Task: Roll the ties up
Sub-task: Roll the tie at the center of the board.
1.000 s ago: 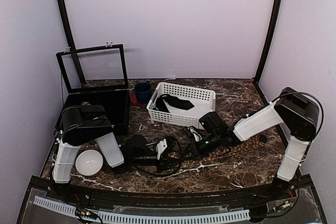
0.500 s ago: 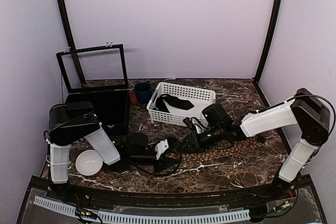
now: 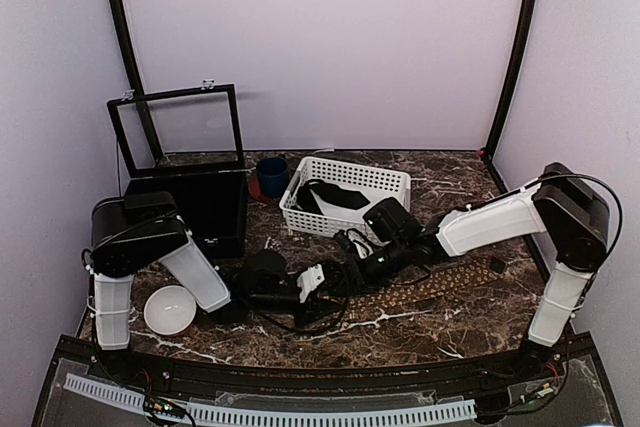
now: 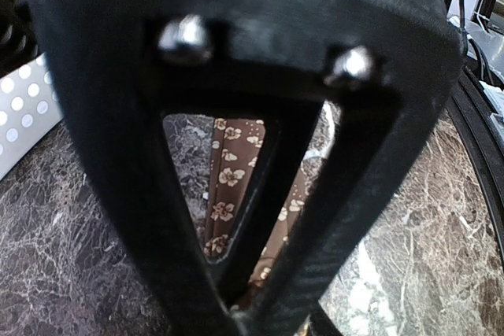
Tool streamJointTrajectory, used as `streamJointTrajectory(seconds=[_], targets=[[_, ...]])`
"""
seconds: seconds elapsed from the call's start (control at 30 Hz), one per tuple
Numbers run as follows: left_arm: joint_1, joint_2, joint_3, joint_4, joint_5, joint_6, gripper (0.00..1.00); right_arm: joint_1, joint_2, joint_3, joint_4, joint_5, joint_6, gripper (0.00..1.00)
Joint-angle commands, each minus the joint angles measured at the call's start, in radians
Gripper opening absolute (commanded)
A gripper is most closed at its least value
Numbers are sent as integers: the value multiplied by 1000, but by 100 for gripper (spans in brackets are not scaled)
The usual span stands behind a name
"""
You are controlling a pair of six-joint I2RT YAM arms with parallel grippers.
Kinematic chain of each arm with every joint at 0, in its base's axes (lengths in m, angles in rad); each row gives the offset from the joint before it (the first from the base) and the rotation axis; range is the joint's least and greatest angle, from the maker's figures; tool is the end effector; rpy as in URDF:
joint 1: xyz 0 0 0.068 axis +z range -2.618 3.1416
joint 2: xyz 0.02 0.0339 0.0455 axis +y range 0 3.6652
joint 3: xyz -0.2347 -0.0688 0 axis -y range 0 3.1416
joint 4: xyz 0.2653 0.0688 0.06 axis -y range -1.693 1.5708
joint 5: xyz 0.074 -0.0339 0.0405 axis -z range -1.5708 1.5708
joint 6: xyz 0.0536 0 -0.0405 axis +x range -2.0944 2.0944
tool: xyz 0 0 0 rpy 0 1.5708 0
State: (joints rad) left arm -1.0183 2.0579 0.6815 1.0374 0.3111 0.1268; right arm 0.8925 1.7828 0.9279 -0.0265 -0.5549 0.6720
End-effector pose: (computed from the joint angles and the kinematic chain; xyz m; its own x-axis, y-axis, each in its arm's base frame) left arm 0.1739 -0.3132 0.0306 -0.0515 0.3129 -0.9484 0.9762 0.2161 0.0183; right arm 0.2069 0.3018 0.0899 -0.9218 -0.3006 -0.2447 -0.3811 0.5872 0.7141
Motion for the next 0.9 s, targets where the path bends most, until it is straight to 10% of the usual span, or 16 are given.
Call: streamJointTrajectory(seconds=[0.0,0.3,0.47,0.87], targets=[[3,29,-16,-237,-60,33,30,31,38,28,-73,52,-43,17],[3,21,-17,-248,-72,40,30,27,19,6,-58,48,-33,0],[3,22,-16,-245,-68,40,30,28,-39,4,-34,44,25,34],[3,22,-17,-234,-68,35,30,42,-27,-87,55,79,181,38]])
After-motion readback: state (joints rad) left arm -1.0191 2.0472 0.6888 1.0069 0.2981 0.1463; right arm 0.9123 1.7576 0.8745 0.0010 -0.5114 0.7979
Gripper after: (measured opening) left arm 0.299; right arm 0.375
